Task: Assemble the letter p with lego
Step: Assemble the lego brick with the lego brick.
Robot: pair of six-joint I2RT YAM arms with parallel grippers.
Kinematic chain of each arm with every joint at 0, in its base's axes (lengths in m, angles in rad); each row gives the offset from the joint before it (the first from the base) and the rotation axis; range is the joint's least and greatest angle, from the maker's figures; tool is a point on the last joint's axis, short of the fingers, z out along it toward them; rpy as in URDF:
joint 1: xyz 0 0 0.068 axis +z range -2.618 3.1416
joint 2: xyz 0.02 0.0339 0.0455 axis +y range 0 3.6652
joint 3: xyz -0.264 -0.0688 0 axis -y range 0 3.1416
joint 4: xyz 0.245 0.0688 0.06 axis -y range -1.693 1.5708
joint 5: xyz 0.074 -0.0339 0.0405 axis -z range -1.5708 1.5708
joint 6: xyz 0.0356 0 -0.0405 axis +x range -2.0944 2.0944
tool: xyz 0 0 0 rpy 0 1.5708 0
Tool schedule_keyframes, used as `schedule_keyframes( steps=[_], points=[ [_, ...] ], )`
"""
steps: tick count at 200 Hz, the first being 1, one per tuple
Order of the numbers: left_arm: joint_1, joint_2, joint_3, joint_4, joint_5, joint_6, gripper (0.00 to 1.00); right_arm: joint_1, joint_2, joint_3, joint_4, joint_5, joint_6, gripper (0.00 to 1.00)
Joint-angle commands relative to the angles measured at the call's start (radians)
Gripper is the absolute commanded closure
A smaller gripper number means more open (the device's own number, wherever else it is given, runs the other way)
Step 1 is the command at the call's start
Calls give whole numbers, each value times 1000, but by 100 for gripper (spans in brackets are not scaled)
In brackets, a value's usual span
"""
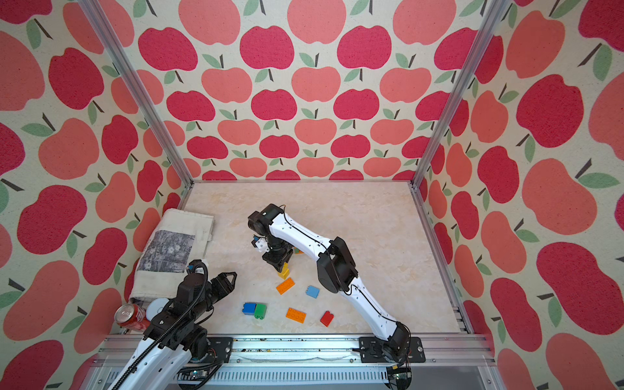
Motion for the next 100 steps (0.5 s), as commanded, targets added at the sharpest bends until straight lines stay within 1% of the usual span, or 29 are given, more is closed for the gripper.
schedule_keyframes(
  steps=[1,100],
  points=[
    [5,-13,-15,-26,7,1,37,4,24,14,-37,10,26,89],
    [4,-16,-23,-21,14,-2,37,2,59,42,-39,21,32,89]
  ],
)
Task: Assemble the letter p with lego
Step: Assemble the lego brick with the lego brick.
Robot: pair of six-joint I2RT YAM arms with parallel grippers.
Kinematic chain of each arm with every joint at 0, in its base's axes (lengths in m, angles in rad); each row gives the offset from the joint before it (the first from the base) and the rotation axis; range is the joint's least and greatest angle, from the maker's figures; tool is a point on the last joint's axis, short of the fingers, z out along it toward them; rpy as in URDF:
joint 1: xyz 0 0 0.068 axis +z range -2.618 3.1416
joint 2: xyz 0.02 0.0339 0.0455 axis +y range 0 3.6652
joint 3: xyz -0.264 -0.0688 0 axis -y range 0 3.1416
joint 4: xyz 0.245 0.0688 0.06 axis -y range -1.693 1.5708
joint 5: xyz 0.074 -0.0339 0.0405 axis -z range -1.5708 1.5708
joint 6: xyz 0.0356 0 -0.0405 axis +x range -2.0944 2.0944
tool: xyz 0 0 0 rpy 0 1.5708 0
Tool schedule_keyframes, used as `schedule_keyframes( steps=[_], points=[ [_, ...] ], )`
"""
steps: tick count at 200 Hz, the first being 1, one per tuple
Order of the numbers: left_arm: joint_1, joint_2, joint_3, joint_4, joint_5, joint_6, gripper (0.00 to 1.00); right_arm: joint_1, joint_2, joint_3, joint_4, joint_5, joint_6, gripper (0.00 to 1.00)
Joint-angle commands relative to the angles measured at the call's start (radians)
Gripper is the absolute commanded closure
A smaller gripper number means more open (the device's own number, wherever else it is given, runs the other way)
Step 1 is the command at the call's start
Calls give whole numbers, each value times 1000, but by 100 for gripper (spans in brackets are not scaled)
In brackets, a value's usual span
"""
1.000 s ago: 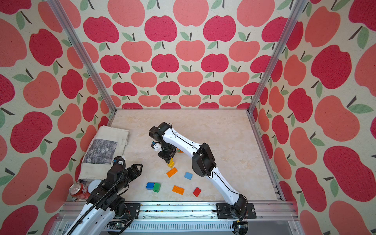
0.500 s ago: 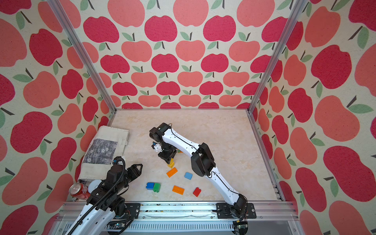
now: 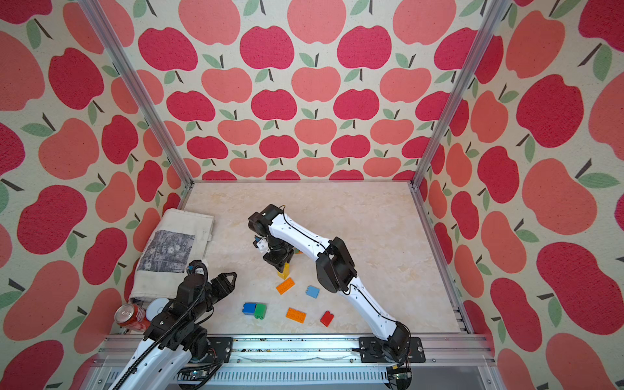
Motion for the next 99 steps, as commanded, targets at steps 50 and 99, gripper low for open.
schedule_keyframes(
  steps=[50,99],
  points=[
    [4,-6,-26,-9,20,-7,37,2,66,27,-22,13,21,89],
    [4,-9,-28,-11,19,-8,37,4,117,32,-37,68,34,90]
  ],
)
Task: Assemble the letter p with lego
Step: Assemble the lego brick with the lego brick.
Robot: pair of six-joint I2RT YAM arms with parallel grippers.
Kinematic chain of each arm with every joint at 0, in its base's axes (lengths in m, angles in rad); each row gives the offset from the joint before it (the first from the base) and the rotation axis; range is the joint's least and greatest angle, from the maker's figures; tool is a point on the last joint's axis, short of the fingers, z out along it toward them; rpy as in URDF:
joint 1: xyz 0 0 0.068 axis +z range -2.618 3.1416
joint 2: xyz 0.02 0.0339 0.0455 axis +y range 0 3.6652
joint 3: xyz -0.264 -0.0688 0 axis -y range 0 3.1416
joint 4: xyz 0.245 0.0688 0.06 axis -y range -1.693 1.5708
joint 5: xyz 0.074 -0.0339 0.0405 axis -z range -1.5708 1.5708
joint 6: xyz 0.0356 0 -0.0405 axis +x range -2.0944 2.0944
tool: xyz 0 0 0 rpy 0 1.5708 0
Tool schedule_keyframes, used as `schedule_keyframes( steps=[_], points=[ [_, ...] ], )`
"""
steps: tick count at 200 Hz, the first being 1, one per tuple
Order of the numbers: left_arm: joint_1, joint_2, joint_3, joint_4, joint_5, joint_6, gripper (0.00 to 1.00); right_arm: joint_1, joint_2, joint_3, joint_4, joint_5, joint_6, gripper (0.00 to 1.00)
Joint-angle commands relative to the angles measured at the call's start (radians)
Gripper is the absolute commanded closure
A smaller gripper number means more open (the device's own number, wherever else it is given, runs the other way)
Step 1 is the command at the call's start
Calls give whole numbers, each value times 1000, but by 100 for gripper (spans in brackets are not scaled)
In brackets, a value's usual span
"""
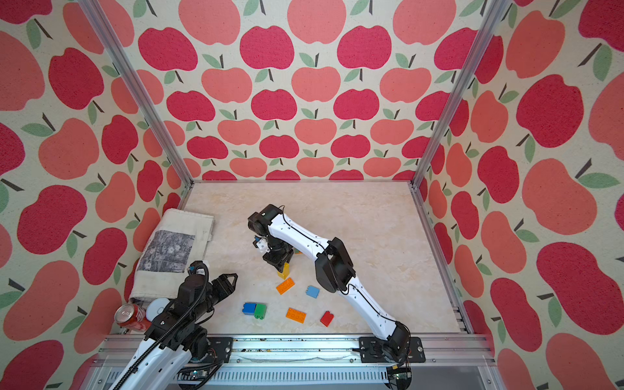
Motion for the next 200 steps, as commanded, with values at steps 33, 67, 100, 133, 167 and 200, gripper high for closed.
schedule_keyframes(
  steps=[33,67,100,133,167,200],
  points=[
    [4,-9,-14,-13,4,-8,37,8,126,14,-35,79,44,92],
    [5,-9,-17,-12,3,-9,37,15,156,31,-53,119,61,92],
    [4,-9,-15,-15,3,-9,37,22,174,25,-61,137,61,91],
    [5,-9,-11,-19,1,-9,37,24,167,47,-57,133,48,86],
    [4,-7,-6,-21,0,-9,37,22,147,77,-49,133,36,80],
    [4,-7,-5,-22,3,-11,37,17,128,110,-53,160,50,70]
  ],
)
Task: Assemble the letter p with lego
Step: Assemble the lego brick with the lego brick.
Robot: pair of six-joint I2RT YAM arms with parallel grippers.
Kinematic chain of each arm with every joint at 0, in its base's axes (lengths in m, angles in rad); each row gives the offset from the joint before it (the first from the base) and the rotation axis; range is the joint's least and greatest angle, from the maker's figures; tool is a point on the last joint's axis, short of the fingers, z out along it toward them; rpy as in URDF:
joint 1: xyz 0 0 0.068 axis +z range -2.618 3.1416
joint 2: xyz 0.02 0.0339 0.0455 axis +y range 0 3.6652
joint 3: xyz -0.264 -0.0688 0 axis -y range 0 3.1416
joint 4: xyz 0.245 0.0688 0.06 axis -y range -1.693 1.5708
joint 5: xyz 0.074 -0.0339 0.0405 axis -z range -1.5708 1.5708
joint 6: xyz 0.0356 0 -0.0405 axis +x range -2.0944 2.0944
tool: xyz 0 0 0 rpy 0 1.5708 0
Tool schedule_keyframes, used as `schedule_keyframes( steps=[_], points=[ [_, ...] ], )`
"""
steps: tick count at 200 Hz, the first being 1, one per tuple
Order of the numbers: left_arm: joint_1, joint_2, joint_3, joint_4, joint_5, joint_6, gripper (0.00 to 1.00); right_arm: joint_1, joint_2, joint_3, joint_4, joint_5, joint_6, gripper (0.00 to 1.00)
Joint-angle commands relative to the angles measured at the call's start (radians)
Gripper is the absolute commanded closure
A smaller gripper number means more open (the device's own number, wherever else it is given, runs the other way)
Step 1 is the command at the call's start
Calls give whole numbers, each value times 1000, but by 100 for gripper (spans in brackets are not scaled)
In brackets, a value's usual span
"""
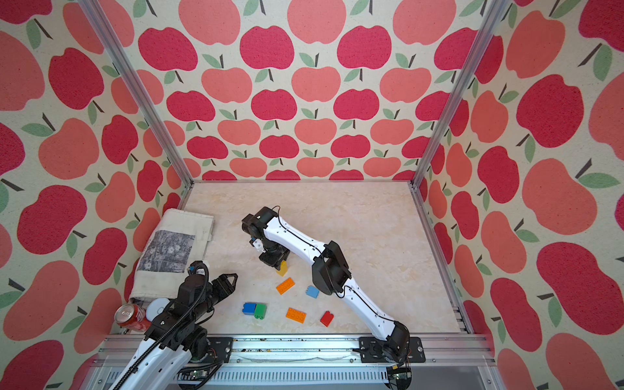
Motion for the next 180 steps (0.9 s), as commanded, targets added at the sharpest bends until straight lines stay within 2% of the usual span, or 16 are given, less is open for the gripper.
schedule_keyframes(
  steps=[1,45,110,153,180],
  points=[
    [4,-7,-4,-22,3,-10,37,-15,77,15,-53,59,1,70],
    [4,-10,-4,-30,3,-10,37,-30,-16,19,-8,53,-11,52],
    [6,-5,-6,-23,6,-9,36,-43,-129,-13,68,-15,-43,33],
    [5,45,-5,29,30,1,34,-45,-248,-136,160,-91,-85,30],
    [5,111,5,88,67,21,32,-69,-371,-301,271,-101,-133,31]
  ],
)
